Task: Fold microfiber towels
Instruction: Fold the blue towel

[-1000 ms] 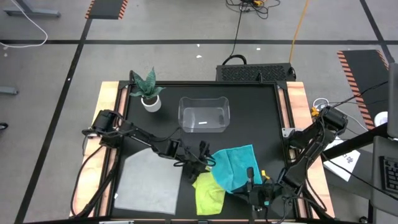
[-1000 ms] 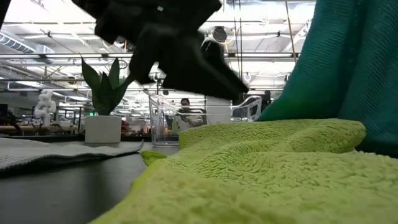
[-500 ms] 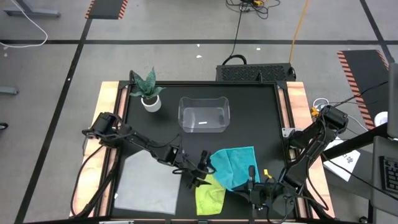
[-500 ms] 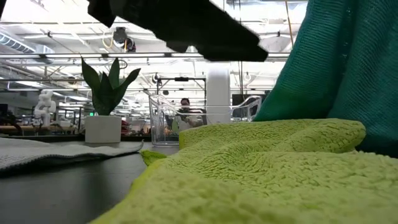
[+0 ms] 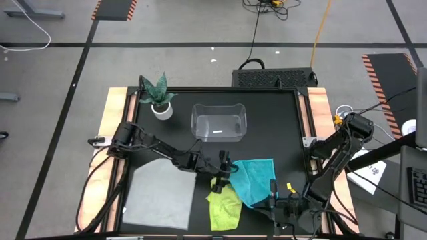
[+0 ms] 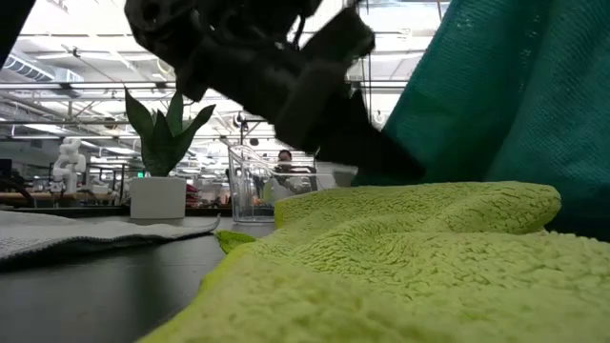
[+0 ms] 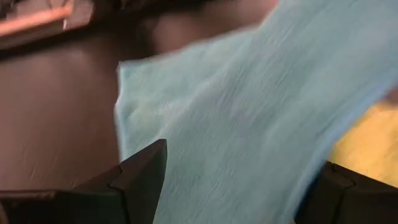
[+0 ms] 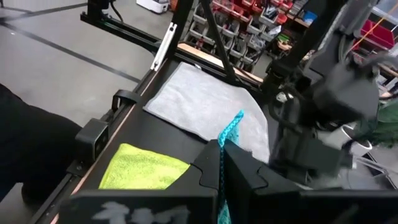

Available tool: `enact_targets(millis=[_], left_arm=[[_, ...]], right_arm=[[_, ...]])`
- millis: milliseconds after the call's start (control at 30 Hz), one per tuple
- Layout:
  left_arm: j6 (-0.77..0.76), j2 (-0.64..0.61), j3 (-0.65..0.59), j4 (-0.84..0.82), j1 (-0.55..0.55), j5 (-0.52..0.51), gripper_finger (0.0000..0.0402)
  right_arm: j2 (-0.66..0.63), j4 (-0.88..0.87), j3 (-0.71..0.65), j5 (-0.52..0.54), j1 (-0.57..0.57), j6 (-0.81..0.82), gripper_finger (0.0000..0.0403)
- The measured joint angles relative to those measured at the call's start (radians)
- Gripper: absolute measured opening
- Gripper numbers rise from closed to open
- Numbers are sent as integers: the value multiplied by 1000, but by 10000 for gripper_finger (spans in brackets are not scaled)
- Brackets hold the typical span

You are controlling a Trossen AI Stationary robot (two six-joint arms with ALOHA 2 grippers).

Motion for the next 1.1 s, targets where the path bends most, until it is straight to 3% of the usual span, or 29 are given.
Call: enact_targets(millis=[200,300,400,567,600,900,1100], left_arm=[[50,1,0,-144,26,2,281],[149,-8,-1,-200,20,-25,258],[200,-41,-1,-265,12,-56,195],[235,-127,-1,-315,36,-26,34],[234,-146,-1,-319,40,-25,18],[280,-268,0,-374,80,42,6],[286,-272,16,-403,130,140,3]], right_arm=[[0,-16,0,-1,7,25,0],[0,-29,0,-4,13,58,0],[0,-63,0,-6,20,110,0],[0,-83,-10,-24,19,175,0],[1,-85,-14,-32,19,186,0],[16,17,-87,-66,17,235,0],[111,230,-165,-87,11,257,0]])
